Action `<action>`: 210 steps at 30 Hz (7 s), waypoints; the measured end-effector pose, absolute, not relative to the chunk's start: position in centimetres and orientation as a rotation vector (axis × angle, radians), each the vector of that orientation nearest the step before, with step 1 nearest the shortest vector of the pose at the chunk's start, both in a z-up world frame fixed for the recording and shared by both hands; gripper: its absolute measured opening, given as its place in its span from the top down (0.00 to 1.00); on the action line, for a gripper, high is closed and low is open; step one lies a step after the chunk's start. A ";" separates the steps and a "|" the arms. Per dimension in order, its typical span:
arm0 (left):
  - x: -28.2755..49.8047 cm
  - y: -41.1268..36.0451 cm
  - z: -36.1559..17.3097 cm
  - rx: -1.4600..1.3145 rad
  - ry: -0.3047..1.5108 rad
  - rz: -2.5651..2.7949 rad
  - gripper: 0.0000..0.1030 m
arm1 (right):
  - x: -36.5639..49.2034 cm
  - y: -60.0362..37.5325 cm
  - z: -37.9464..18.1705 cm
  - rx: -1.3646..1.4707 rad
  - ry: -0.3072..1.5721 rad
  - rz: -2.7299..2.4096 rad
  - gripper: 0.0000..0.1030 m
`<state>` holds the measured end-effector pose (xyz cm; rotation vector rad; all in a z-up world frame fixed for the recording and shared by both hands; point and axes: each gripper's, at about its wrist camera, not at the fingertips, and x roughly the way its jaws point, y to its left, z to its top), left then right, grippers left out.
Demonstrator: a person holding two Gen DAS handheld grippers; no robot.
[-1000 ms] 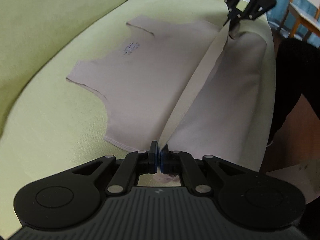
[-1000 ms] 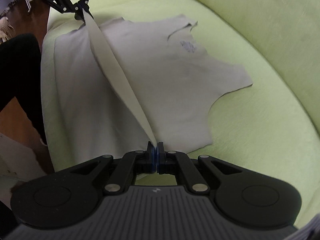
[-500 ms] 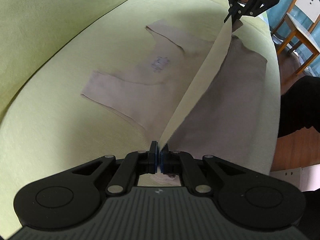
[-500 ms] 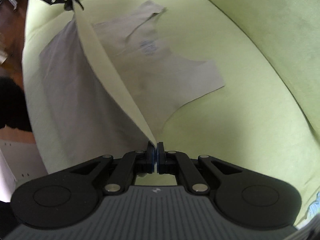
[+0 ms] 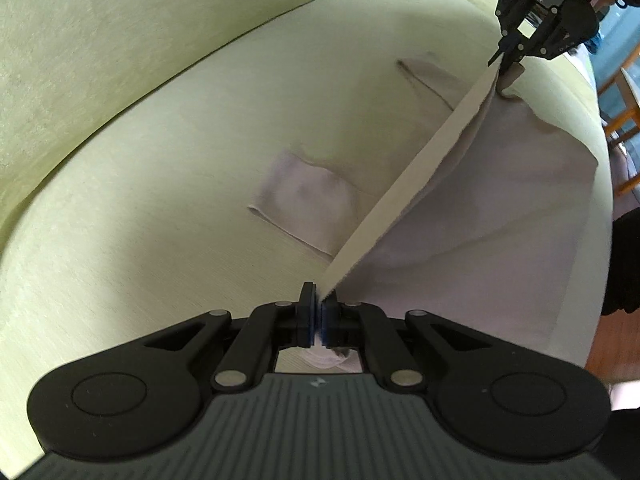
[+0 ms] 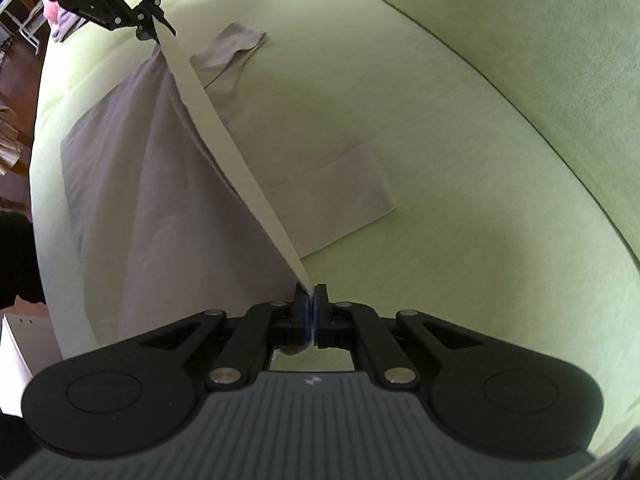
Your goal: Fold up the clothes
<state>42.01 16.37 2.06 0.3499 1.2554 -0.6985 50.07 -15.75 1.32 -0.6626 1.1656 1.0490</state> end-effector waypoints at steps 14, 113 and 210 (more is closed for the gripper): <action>43.5 18.6 1.2 0.265 1.257 -0.689 0.86 | 52.8 -16.9 -0.5 -0.534 1.217 1.014 0.92; 48.7 -13.7 5.9 0.761 0.996 -1.523 0.62 | 32.5 -34.5 -0.4 0.504 1.070 0.627 0.80; 60.5 -24.3 14.6 0.530 1.042 -1.702 0.99 | 22.4 -40.5 11.1 0.790 0.663 0.076 0.96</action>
